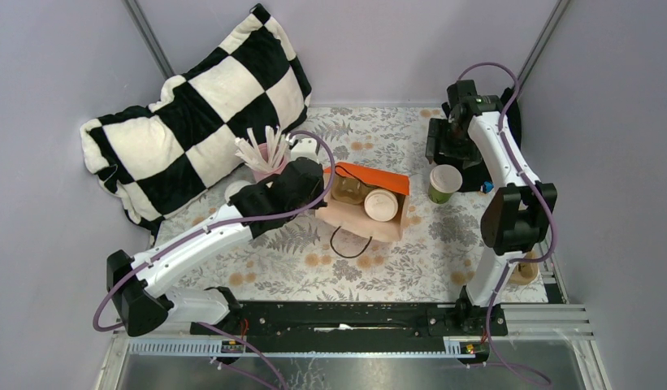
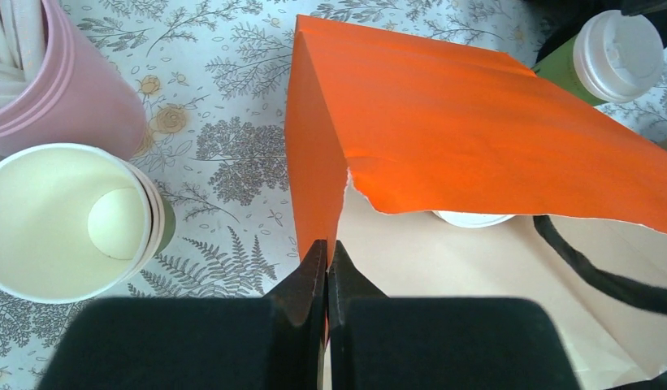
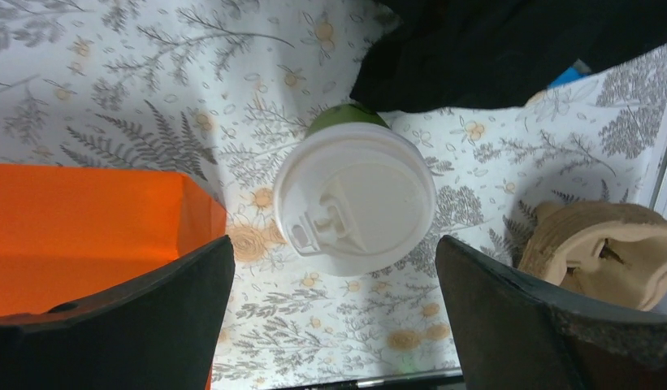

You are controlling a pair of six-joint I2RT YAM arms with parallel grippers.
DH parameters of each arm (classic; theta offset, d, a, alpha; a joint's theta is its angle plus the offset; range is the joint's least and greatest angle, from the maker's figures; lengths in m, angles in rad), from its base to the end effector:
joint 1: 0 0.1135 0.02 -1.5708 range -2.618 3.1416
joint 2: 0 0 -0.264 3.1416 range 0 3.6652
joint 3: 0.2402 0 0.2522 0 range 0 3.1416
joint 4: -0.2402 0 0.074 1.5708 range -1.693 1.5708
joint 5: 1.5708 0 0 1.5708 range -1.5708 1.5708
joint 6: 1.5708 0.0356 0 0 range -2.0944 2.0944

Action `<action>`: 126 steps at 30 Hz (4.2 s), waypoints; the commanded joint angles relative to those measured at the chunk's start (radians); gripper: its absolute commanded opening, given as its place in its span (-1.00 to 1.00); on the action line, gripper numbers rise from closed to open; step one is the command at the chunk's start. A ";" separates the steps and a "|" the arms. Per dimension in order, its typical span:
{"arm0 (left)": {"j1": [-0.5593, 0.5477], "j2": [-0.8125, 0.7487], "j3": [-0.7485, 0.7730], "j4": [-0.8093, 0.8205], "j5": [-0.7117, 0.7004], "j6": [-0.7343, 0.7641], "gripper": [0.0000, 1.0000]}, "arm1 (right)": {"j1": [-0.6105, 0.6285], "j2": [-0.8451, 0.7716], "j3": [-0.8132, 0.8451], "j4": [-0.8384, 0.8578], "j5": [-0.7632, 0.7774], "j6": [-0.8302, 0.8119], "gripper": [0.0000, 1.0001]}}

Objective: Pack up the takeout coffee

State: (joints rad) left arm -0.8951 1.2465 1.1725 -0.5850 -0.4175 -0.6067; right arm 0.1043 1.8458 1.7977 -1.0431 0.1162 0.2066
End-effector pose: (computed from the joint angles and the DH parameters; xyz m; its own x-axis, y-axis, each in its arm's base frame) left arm 0.1794 -0.2007 0.3402 -0.6070 -0.0761 -0.7911 0.2029 0.9476 -0.2468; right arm 0.3880 0.0365 0.3187 -0.8739 0.1134 -0.4727 0.1319 0.9912 -0.0060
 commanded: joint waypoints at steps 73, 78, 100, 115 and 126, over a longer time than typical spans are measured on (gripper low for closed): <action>0.001 0.016 0.077 -0.021 0.075 0.042 -1.00 | -0.030 0.057 -0.162 0.057 0.014 -0.056 0.84; 0.002 0.023 0.112 -0.056 0.059 0.020 -1.00 | -0.029 0.026 -0.121 0.015 0.023 -0.033 0.99; 0.111 0.060 0.270 -0.329 0.215 -0.396 -1.00 | 0.158 -0.298 -0.051 -0.147 -0.155 0.055 0.99; 0.179 0.008 0.230 -0.342 0.322 -0.789 -1.00 | 0.271 -0.618 -0.220 -0.053 -0.364 0.552 0.96; 0.197 -0.116 -0.021 -0.133 0.495 -1.084 -0.81 | 0.344 -0.566 -0.096 -0.026 -0.292 0.585 0.99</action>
State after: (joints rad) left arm -0.6987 1.1797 1.2167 -0.8482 -0.0177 -1.5173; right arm 0.3916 1.2610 1.6581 -1.1084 -0.1959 0.7593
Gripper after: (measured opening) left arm 0.063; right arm 0.994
